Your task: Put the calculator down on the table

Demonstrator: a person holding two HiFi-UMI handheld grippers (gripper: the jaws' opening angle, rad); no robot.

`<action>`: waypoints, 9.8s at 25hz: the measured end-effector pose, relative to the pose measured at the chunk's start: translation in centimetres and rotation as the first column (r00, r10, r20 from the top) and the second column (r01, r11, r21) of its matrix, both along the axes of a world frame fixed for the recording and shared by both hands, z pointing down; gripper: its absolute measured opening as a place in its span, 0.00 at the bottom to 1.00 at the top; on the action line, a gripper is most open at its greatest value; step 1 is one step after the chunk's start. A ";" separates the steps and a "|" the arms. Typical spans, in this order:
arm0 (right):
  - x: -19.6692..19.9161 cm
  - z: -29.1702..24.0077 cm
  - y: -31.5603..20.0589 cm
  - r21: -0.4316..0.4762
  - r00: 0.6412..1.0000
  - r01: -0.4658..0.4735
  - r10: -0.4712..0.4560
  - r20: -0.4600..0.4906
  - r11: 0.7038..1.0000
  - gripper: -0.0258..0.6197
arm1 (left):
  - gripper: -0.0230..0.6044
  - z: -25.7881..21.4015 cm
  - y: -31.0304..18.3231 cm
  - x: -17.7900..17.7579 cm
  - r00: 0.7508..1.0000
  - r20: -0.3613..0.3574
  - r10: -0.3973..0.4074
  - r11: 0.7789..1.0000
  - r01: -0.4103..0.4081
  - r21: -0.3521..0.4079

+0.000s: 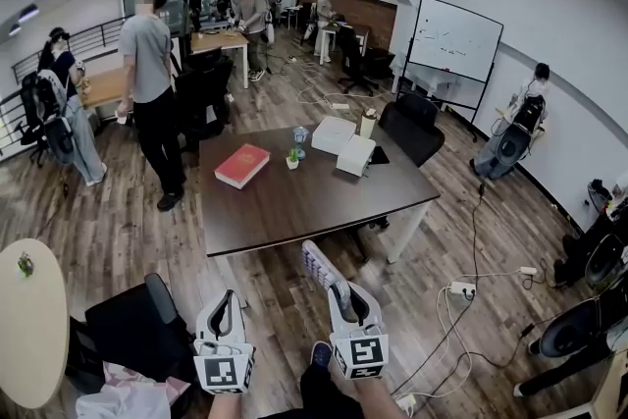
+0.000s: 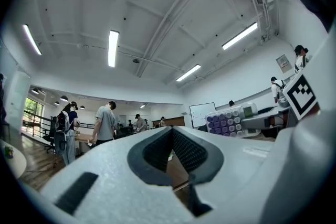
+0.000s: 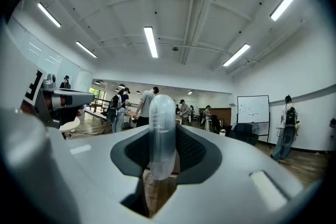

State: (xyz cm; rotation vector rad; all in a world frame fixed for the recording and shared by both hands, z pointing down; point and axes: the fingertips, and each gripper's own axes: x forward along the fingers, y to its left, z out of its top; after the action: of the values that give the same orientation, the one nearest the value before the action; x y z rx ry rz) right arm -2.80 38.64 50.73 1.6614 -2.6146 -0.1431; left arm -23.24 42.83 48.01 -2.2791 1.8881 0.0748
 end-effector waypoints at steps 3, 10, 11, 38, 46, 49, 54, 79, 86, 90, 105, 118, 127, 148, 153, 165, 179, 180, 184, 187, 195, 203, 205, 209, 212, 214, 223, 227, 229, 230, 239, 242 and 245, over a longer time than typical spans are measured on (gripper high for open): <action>0.3 0.7 -1.7 -0.016 1.000 -0.007 0.007 0.003 1.000 0.22 | 0.03 0.6 -2.1 0.6 1.000 -0.005 0.019 1.000 -0.019 -0.004; 1.9 1.8 -6.7 -0.029 0.999 -0.031 0.031 0.008 0.999 0.22 | 0.03 1.4 -7.4 2.4 0.999 0.012 0.043 0.999 -0.043 -0.030; 2.1 2.1 -7.6 -0.035 0.999 -0.033 0.033 0.006 0.999 0.22 | 0.03 1.6 -8.4 2.6 0.999 0.013 0.043 0.999 -0.042 -0.034; 12.8 0.8 -34.4 -0.065 0.997 -0.053 0.057 0.050 0.996 0.22 | 0.03 0.1 -35.6 14.4 0.995 0.041 0.096 0.994 -0.093 -0.053; 12.3 1.5 -38.4 -0.095 0.998 -0.030 0.035 0.047 0.995 0.22 | 0.03 1.2 -39.9 13.9 0.997 0.032 0.074 0.995 -0.071 -0.071; 12.0 1.8 -40.7 -0.094 0.998 -0.046 0.051 0.046 0.994 0.22 | 0.03 1.3 -42.4 13.5 0.995 0.045 0.090 0.994 -0.087 -0.062; 11.5 2.2 -45.6 -0.099 0.997 -0.065 0.068 0.025 0.993 0.22 | 0.03 1.5 -47.7 12.0 0.996 0.014 0.085 0.995 -0.084 -0.055; 7.8 1.8 -68.1 -0.118 0.987 -0.150 0.156 0.043 0.982 0.22 | 0.03 1.3 -73.0 9.4 0.980 -0.011 0.199 0.979 -0.199 -0.036; 8.5 2.6 -72.8 -0.126 0.994 -0.102 0.106 0.032 0.987 0.22 | 0.03 1.6 -76.9 10.4 0.988 -0.011 0.153 0.987 -0.154 -0.040; 8.8 2.9 -74.6 -0.131 0.995 -0.089 0.095 0.037 0.987 0.22 | 0.03 1.7 -78.4 10.4 0.991 -0.009 0.135 0.990 -0.135 -0.041; 9.9 2.9 -77.5 -0.144 0.995 -0.052 0.063 0.080 0.988 0.22 | 0.03 1.1 -79.6 11.5 0.991 -0.010 0.136 0.990 -0.136 -0.021; 9.6 5.4 -78.6 -0.357 0.505 0.264 0.187 0.843 0.896 0.22 | 0.03 0.7 -79.0 10.0 0.994 -0.030 0.102 0.994 -0.102 -0.023; 9.4 10.1 -78.1 -0.371 0.024 0.420 0.398 0.917 0.829 0.22 | 0.03 0.3 -78.7 9.6 0.995 -0.045 0.093 0.995 -0.094 -0.020; 9.6 28.9 -77.5 -0.616 0.066 0.377 0.644 0.763 0.692 0.22 | 0.03 0.3 -79.0 9.6 0.996 -0.022 0.090 0.996 -0.090 -0.019; 9.8 34.6 -76.8 -0.677 0.098 0.323 0.688 0.719 0.661 0.22 | 0.03 0.3 -79.2 9.5 0.995 -0.020 0.099 0.995 -0.099 -0.015; 8.5 39.9 -75.7 -0.753 0.177 0.331 0.746 0.642 0.569 0.22 | 0.03 0.5 -79.4 8.5 0.997 -0.011 0.074 0.997 -0.074 -0.033; 8.0 41.9 -74.9 -0.783 0.161 0.324 0.785 0.599 0.531 0.22 | 0.03 1.2 -79.1 8.2 0.998 -0.024 0.053 0.997 -0.054 -0.047; 8.0 41.8 -74.9 -0.786 0.166 0.326 0.786 0.595 0.526 0.22 | 0.03 1.2 -79.1 8.1 0.998 -0.029 0.048 0.998 -0.050 -0.050; 7.3 42.0 -74.9 -0.793 0.168 0.354 0.801 0.575 0.495 0.24 | 0.03 1.1 -79.0 8.3 0.997 -0.039 0.060 0.997 -0.062 -0.043; 6.6 41.9 -74.7 -0.774 0.111 0.396 0.811 0.575 0.494 0.42 | 0.03 1.2 -79.1 8.7 0.995 -0.054 0.081 0.996 -0.083 -0.040; 6.2 41.7 -74.3 -0.773 0.080 0.418 0.829 0.554 0.477 0.66 | 0.03 1.4 -79.1 8.5 0.994 -0.078 0.083 0.995 -0.087 -0.048; 6.2 40.7 -73.0 -0.831 0.101 0.389 0.879 0.467 0.397 0.87 | 0.03 1.6 -79.0 8.8 0.992 -0.089 0.094 0.994 -0.099 -0.054; 6.3 40.2 -72.9 -0.840 0.110 0.378 0.882 0.457 0.388 0.89 | 0.03 1.6 -79.1 8.9 0.992 -0.088 0.095 0.993 -0.100 -0.056; 6.9 38.3 -73.0 -0.837 0.101 0.368 0.878 0.468 0.404 0.91 | 0.03 1.4 -79.1 9.0 0.992 -0.086 0.091 0.994 -0.096 -0.054; 6.8 36.4 -73.5 -0.818 0.094 0.378 0.861 0.499 0.433 0.91 | 0.03 1.4 -79.2 8.8 0.991 -0.101 0.086 0.995 -0.091 -0.050; 6.5 34.9 -74.2 -0.793 0.090 0.391 0.838 0.539 0.468 0.91 | 0.03 1.4 -79.1 8.8 0.991 -0.102 0.085 0.995 -0.091 -0.052; 4.4 23.4 -79.3 -0.548 0.059 0.478 0.597 0.800 0.687 0.91 | 0.03 2.0 -79.2 8.2 0.992 -0.103 0.071 0.993 -0.080 -0.083; 4.3 18.8 -80.0 -0.465 0.059 0.482 0.502 0.863 0.743 0.91 | 0.03 2.3 -79.1 7.9 0.992 -0.113 0.057 0.994 -0.068 -0.089; 4.3 16.5 -80.1 -0.424 0.067 0.482 0.451 0.890 0.767 0.91 | 0.03 2.3 -79.0 7.7 0.992 -0.114 0.050 0.994 -0.060 -0.087; 4.4 15.3 -80.3 -0.398 0.067 0.483 0.421 0.905 0.780 0.91 | 0.03 2.3 -79.0 7.6 0.992 -0.116 0.047 0.995 -0.057 -0.084; 5.1 5.3 -80.9 -0.205 0.063 0.469 0.199 0.978 0.859 0.91 | 0.03 2.0 -78.9 7.8 0.991 -0.124 0.043 0.995 -0.054 -0.084; 5.4 5.1 -80.7 -0.197 0.049 0.470 0.198 0.979 0.861 0.91 | 0.03 2.0 -78.9 8.0 0.991 -0.124 0.045 0.995 -0.055 -0.084; 5.6 5.6 -80.5 -0.211 0.037 0.474 0.220 0.975 0.855 0.91 | 0.03 1.9 -78.9 8.2 0.991 -0.121 0.048 0.994 -0.059 -0.088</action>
State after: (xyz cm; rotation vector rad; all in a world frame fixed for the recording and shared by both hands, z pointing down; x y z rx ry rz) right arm 2.80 -41.88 56.37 1.3847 -2.8927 2.4590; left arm -14.99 -36.03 49.92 -2.4369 1.9251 0.1368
